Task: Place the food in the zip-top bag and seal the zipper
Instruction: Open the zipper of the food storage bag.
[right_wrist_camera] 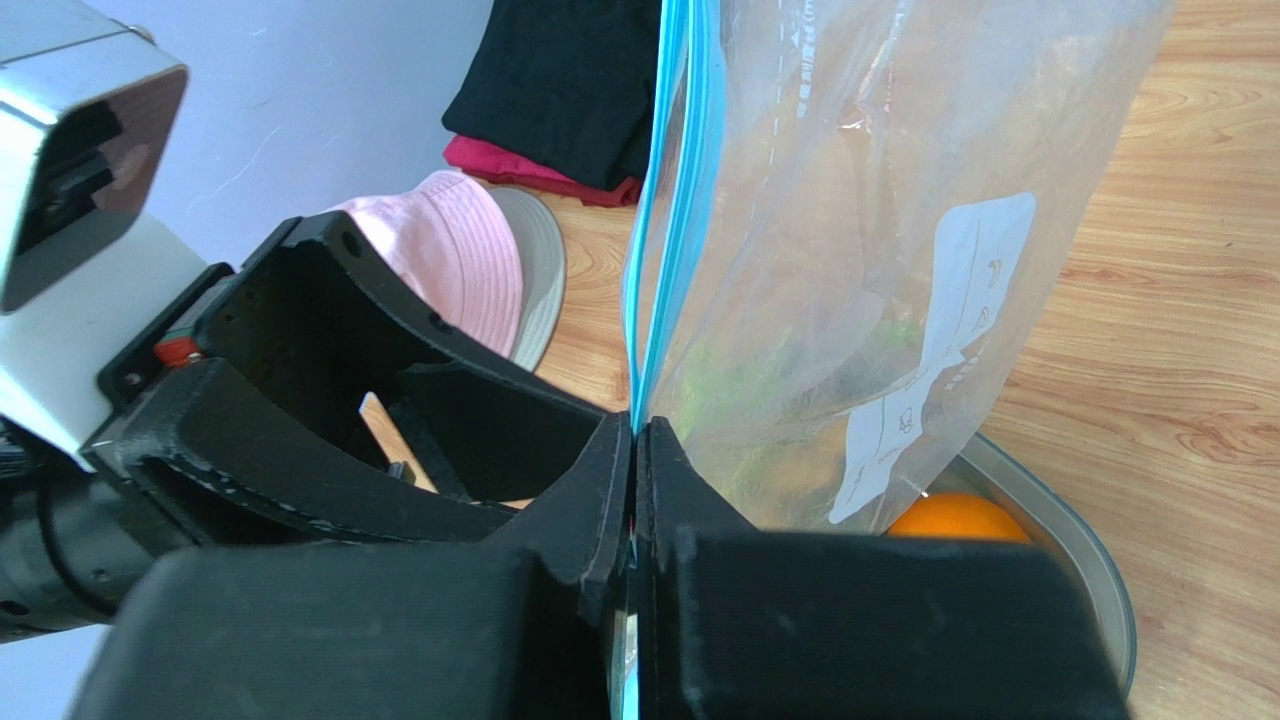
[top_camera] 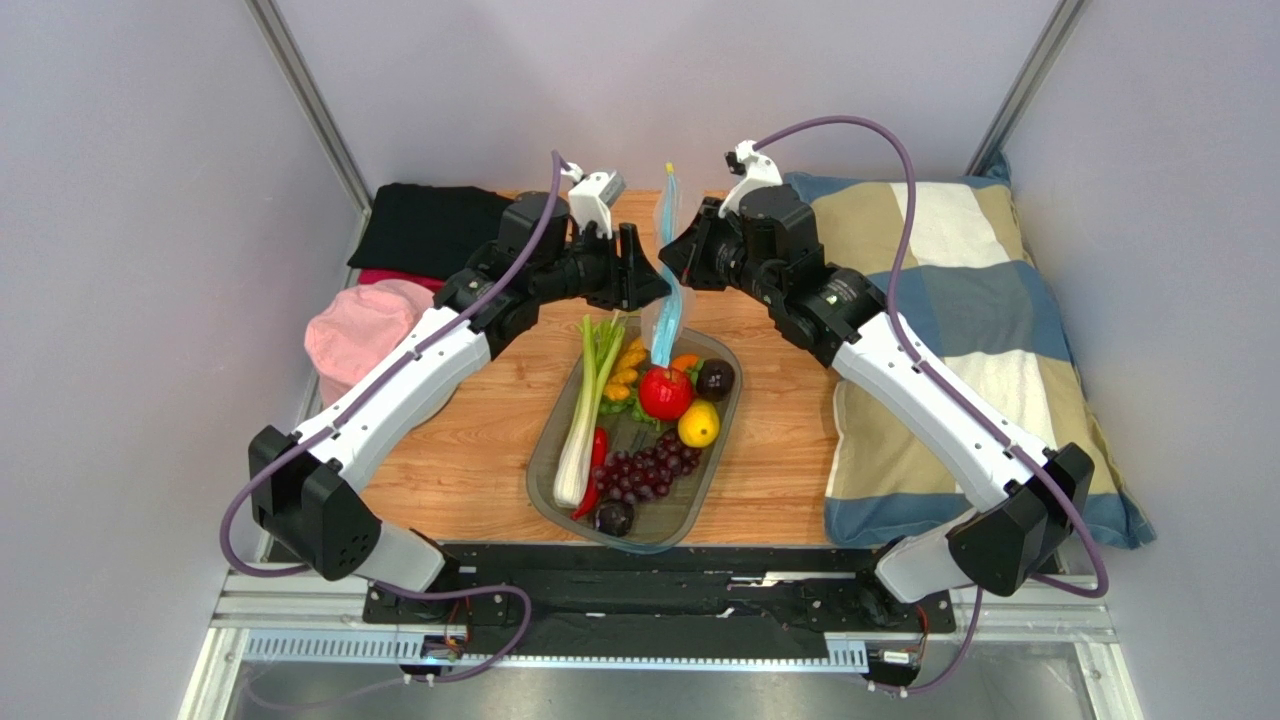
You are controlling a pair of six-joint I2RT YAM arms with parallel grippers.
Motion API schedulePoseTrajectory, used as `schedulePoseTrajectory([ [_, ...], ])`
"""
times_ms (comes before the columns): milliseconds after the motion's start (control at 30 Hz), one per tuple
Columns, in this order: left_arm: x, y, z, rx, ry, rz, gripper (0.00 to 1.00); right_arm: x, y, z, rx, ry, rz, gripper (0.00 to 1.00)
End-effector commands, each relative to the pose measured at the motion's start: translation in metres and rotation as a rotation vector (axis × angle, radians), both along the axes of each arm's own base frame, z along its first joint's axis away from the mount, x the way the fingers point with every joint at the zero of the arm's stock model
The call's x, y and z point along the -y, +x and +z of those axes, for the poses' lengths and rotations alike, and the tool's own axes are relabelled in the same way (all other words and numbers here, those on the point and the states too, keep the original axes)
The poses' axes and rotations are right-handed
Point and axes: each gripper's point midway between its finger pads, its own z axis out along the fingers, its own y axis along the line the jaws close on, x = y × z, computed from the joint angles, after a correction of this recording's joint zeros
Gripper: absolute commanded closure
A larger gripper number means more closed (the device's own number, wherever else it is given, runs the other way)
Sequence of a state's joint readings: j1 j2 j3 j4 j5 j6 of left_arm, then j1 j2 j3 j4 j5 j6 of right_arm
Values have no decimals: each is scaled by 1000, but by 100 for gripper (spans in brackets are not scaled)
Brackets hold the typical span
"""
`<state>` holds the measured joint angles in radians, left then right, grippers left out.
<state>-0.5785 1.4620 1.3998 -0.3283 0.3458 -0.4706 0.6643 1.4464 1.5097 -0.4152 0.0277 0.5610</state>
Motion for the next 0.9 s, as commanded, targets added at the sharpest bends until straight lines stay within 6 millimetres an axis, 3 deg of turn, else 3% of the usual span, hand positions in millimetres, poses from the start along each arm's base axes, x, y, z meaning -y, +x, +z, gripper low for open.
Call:
schedulePoseTrajectory([
  [0,6,6,9,26,-16,-2,46,2,-6,25,38,68,4,100],
  [67,6,7,10,30,-18,1,51,3,-8,24,33,67,4,100],
  [300,12,1,15,25,-57,-35,43,3,-8,19,18,74,-2,100],
  [433,13,-1,12,8,-68,-41,74,-2,-13,20,-1,102,39,100],
  [533,15,-4,16,5,-107,-54,90,0,-12,17,-18,116,40,100],
  [633,16,-5,19,7,-127,-58,100,2,-12,15,-30,125,44,100],
  [733,13,-5,21,12,-129,-49,100,7,-11,14,-27,120,40,100],
  [767,12,-5,24,22,-136,-46,100,8,-10,13,-23,118,41,99],
  [867,9,-7,28,37,-155,-40,100,14,-9,10,-20,107,43,70],
])
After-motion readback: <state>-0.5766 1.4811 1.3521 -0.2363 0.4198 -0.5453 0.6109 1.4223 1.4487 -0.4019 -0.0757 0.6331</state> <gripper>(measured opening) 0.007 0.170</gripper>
